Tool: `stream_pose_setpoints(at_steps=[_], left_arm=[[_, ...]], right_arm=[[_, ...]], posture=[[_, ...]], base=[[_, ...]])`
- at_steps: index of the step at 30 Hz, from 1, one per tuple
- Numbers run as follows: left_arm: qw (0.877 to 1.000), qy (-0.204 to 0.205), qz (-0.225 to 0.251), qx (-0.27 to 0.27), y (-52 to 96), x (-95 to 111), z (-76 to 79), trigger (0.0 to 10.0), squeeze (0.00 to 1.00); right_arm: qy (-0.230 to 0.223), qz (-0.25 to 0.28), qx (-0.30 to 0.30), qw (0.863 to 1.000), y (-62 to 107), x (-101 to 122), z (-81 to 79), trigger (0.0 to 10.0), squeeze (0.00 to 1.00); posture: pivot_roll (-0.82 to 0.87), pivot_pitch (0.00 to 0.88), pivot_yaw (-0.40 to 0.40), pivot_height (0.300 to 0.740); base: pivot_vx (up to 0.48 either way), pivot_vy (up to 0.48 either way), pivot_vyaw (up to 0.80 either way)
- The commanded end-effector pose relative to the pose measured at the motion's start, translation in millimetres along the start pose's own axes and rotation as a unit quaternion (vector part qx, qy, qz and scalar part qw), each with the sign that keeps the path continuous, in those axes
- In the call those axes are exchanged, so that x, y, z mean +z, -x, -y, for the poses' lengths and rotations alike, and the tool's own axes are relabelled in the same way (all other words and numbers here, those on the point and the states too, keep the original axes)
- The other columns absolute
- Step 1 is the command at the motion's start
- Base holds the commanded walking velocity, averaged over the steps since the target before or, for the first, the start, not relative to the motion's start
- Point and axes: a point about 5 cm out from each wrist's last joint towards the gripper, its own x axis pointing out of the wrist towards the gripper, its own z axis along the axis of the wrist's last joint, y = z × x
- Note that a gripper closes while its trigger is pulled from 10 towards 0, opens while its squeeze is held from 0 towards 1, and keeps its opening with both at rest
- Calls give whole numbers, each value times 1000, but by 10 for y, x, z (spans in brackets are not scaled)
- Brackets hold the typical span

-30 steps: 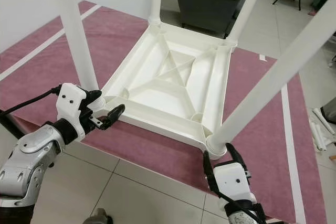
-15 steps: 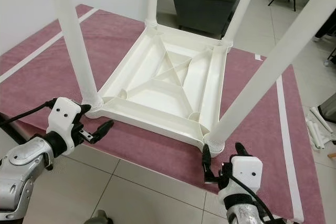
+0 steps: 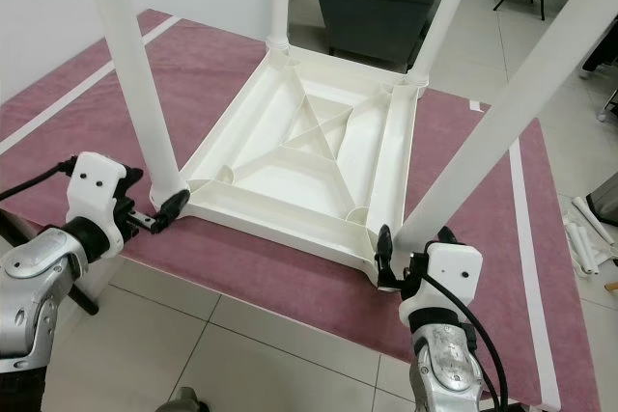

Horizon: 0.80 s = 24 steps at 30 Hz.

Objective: Building children table

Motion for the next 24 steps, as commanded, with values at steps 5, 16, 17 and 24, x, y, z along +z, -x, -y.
stream_pose_setpoints(at_steps=[5, 16, 17, 24], left_arm=[[987, 18, 13, 158, -91, 53, -154, 10000, 0], [985, 45, 46, 162, -455, 173, -180, 9137, 0], [984, 45, 44, 167, -475, 161, -190, 5490, 0], [982, 47, 44, 176, -533, 144, -207, 2471, 0]], right_arm=[[-1, -16, -34, 999, -39, -53, 48, 10000, 0], [-7, 3, -8, 1000, -301, -13, -170, 10000, 0], [-7, 6, -5, 1000, -337, -9, -186, 10000, 0], [-5, 8, -6, 1000, -402, -10, -203, 4667, 0]], posture=[[153, 26, -55, 740], [147, 0, -47, 740], [147, 0, -47, 740], [148, 0, -46, 740]], base=[[0, 0, 0], [0, 0, 0], [0, 0, 0], [0, 0, 0]])
